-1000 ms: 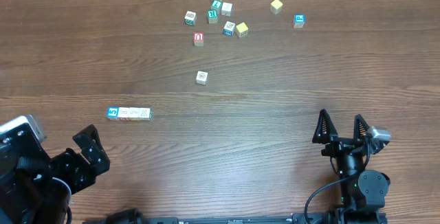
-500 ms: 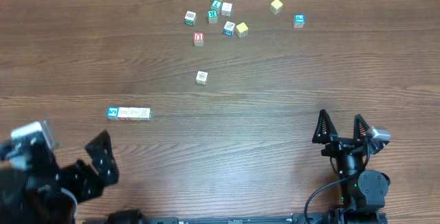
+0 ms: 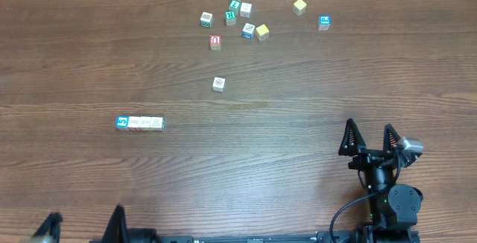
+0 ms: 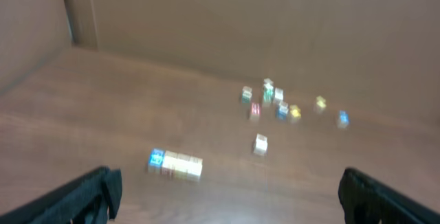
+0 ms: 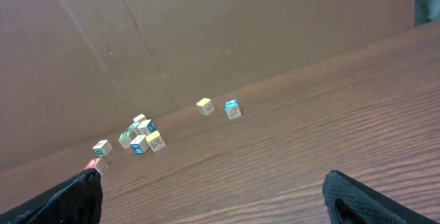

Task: Form a horizontal line

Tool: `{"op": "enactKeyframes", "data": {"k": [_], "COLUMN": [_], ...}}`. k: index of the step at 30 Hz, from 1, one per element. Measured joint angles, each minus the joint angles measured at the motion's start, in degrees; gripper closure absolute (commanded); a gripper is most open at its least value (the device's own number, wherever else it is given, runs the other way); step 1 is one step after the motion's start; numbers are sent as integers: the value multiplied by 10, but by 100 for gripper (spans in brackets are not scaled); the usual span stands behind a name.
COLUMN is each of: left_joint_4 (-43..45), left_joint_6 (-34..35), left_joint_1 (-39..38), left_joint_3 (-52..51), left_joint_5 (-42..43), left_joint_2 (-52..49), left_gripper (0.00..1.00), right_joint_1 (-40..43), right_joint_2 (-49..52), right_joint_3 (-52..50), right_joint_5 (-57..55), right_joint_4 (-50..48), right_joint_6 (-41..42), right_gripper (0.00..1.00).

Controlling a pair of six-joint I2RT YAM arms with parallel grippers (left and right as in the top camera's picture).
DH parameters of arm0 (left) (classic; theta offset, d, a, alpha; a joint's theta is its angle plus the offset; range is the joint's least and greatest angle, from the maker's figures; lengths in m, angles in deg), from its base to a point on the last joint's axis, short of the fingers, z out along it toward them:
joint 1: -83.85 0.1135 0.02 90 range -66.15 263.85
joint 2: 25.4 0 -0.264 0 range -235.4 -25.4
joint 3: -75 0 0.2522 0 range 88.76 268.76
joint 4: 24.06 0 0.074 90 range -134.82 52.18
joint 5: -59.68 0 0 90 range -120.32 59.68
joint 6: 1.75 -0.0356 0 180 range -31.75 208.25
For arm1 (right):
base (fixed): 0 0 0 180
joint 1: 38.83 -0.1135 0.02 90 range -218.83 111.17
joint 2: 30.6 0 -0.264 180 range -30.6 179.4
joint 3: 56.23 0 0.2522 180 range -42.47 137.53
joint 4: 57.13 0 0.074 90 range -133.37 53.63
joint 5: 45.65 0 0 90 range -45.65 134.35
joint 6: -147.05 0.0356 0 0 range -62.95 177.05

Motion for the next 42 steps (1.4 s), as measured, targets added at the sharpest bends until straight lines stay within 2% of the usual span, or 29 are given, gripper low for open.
{"op": "enactKeyframes", "data": {"k": [12, 15, 21, 30, 42], "left_joint_4": [517, 581, 606, 638, 645], "left_joint_6": [1, 3, 7, 17, 17], "left_joint_1": [-13, -15, -15, -15, 2], "left_joint_3": [-525, -630, -707, -770, -777], "left_joint_5": [-13, -13, -39, -94, -132], "left_joint_2": [125, 166, 175, 176, 176], "left_gripper": [0, 1, 0, 0, 0], "right_joint_1": [0, 0, 0, 0, 0], "right_joint_2": [0, 0, 0, 0, 0], "right_joint_3": [0, 0, 0, 0, 0], "right_joint_5": [0, 0, 0, 0, 0], "right_joint_4": [0, 0, 0, 0, 0], "right_joint_6": [0, 0, 0, 0, 0], "right_gripper": [0, 0, 0, 0, 0]}}
